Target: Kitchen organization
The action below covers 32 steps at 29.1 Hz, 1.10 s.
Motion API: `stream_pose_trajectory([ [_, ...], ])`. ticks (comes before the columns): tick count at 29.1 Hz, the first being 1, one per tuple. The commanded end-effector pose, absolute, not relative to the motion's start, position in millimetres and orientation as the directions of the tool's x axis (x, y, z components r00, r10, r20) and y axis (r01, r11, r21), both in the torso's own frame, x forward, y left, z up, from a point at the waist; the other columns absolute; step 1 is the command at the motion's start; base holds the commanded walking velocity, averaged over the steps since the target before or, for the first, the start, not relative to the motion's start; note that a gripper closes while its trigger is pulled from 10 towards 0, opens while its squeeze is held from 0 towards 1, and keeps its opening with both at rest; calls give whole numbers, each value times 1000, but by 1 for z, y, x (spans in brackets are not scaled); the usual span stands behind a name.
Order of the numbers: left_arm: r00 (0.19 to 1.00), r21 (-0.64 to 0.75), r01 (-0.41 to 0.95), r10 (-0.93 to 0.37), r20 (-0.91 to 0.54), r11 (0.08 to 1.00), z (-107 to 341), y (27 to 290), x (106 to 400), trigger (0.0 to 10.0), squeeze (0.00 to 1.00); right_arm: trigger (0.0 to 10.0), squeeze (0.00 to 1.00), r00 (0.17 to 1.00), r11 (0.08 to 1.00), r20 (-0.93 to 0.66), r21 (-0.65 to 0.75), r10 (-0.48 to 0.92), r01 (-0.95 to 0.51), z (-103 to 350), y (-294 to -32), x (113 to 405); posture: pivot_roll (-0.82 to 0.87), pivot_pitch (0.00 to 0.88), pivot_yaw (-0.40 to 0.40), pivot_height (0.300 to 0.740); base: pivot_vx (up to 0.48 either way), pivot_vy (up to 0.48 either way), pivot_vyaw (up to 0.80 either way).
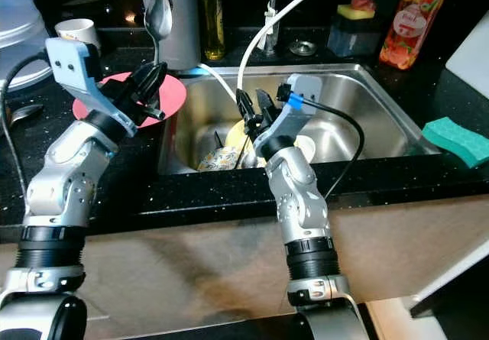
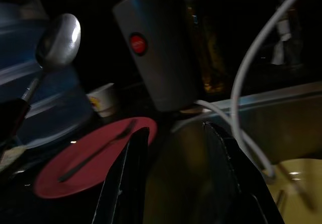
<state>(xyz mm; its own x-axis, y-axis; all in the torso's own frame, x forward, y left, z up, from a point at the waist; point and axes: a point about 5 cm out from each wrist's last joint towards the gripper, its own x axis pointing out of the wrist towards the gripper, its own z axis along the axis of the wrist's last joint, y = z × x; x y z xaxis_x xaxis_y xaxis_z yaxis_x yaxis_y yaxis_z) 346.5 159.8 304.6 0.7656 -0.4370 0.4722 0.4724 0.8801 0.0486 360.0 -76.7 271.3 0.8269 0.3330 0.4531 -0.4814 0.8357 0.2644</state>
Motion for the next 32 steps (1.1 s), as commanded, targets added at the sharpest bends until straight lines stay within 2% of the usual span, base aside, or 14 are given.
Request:
stream_pose_trajectory([
  [1, 754, 57, 490, -455, 474, 870, 305, 156, 342, 0, 0, 10000, 0, 824, 828, 455, 272, 338, -490, 274, -74, 356, 51, 119, 7, 740, 0, 0, 0],
  [6, 774, 61, 474, -448, 448, 879, 301, 156, 343, 0, 0, 10000, 0, 825, 825, 449, 278, 342, -492, 274, -72, 355, 51, 119, 4, 740, 0, 0, 0],
  [11, 826, 26, 420, -394, 404, 907, 296, 163, 348, 0, 0, 10000, 0, 831, 818, 434, 294, 347, -495, 271, -70, 353, 51, 119, 4, 740, 0, 0, 0],
  [12, 832, 28, 405, -381, 403, 914, 295, 165, 348, 0, 0, 10000, 0, 832, 815, 430, 298, 350, -497, 270, -68, 351, 52, 124, -17, 740, 0, 0, 0],
  [32, 854, 53, 375, -367, 368, 925, 291, 166, 348, 0, 0, 10000, 0, 849, 815, 395, 318, 350, -484, 265, -67, 349, 53, 124, -30, 740, 0, 0, 0],
])
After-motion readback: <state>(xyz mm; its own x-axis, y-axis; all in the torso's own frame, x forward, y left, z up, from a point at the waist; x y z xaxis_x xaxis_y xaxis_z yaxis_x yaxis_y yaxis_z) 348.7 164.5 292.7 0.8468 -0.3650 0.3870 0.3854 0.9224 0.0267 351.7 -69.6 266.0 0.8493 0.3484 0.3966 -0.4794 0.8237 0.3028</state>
